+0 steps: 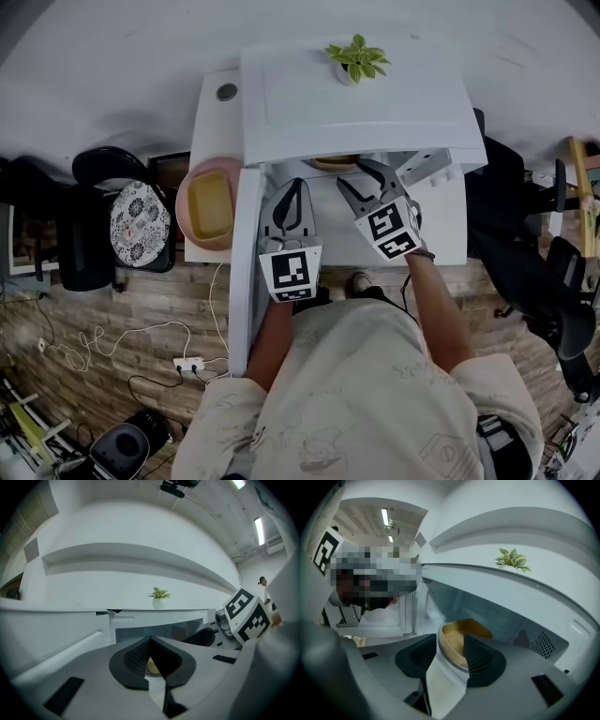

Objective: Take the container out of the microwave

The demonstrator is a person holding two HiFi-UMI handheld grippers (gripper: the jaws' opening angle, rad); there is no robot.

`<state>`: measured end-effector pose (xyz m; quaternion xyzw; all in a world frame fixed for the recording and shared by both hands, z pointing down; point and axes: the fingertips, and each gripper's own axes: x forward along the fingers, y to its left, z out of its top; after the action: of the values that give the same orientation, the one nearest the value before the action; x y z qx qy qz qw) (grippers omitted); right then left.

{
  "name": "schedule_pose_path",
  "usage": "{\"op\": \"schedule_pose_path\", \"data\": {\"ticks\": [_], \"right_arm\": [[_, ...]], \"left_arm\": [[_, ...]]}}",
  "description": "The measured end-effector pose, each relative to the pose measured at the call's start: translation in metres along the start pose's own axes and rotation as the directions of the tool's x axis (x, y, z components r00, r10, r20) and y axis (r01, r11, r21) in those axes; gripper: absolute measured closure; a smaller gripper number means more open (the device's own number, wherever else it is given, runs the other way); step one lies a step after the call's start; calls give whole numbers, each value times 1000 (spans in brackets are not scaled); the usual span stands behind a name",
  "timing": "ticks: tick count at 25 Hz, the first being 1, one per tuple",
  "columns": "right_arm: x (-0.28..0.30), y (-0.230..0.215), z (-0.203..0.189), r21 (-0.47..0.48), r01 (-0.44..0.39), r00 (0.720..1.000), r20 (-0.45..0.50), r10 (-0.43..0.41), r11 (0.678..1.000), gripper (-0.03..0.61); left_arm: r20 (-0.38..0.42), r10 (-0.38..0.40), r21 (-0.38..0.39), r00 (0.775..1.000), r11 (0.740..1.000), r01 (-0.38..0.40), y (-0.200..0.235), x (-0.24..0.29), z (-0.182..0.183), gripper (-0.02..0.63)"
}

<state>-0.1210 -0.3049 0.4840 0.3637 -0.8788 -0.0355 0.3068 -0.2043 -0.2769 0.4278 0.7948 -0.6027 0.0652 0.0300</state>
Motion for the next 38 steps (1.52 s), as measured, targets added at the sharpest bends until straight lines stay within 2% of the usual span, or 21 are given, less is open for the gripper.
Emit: {"op": "schedule_pose_path", "data": {"ticks": [10, 16, 26, 32, 38], "right_arm": [[15, 7, -6, -151, -30, 997, -72, 20, 988, 390], [21, 9, -8, -200, -42, 995, -101, 22, 979, 391], [34, 9, -22, -304, -59, 981, -194, -1, 951, 399], [42, 12, -26, -380, -95, 969, -246, -2, 920, 413], [48, 13, -31, -411, -124, 959, -283, 3, 903, 417]], "left_arm": [[7, -4, 12, 1000, 1000, 3, -2, 0, 4, 606], [9, -4, 13, 1000, 1000, 4, -3, 0, 4, 606], [3, -10, 17, 1000, 1000, 10, -6, 2, 3, 606], [7, -20, 28, 1000, 999, 20, -8, 3, 11, 606], [6, -23, 27, 1000, 999, 23, -9, 3, 11, 606]]}}
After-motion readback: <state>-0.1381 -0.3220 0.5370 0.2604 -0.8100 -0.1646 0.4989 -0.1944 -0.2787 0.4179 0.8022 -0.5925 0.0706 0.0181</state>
